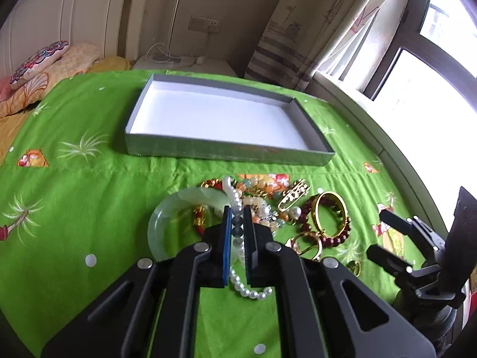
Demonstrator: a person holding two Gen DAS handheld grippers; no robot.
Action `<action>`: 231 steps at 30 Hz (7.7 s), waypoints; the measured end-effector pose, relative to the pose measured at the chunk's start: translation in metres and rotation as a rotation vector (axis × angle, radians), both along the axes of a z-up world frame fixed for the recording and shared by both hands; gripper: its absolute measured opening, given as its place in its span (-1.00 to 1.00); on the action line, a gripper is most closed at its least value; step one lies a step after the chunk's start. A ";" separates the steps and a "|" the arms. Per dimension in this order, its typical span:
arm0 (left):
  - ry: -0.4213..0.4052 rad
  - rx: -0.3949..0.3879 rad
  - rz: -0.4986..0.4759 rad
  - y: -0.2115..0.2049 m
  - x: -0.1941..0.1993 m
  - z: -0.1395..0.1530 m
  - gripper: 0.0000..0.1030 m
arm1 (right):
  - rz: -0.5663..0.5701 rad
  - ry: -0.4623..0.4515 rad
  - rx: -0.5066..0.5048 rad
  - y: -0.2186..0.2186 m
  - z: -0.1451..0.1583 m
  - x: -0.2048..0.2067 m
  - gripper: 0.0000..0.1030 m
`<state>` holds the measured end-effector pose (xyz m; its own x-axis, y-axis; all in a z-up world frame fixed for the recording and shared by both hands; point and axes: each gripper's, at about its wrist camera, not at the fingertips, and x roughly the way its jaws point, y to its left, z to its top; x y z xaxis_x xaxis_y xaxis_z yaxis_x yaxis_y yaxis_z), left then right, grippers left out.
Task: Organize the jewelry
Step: 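Grasp the pearl necklace with the left tool while the right tool grasps the jade bangle, then carry necklace and bangle into the grey box and open both tools, then withdraw both open tools from the box back over the pile, then grasp the gold bangle with the right tool while the left tool grasps a gold ring, then carry gold bangle and gold ring into the box and open both tools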
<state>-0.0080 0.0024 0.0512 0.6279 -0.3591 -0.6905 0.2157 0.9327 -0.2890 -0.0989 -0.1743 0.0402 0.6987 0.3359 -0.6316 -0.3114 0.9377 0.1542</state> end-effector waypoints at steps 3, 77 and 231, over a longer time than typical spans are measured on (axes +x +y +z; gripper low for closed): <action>-0.027 -0.045 -0.025 0.005 -0.001 0.022 -0.87 | 0.024 -0.009 -0.019 0.006 0.001 -0.003 0.64; -0.324 -0.118 -0.054 0.027 0.011 0.236 -0.87 | 0.472 -0.066 0.504 0.042 0.089 0.038 -0.71; -0.210 0.383 -0.137 -0.062 -0.031 0.003 -0.58 | 0.154 -0.103 0.269 -0.022 0.026 0.023 -0.86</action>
<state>-0.0390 -0.0598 0.0538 0.7329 -0.1924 -0.6525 0.3615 0.9227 0.1339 -0.0757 -0.1958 0.0658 0.6822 0.5882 -0.4343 -0.4735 0.8080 0.3505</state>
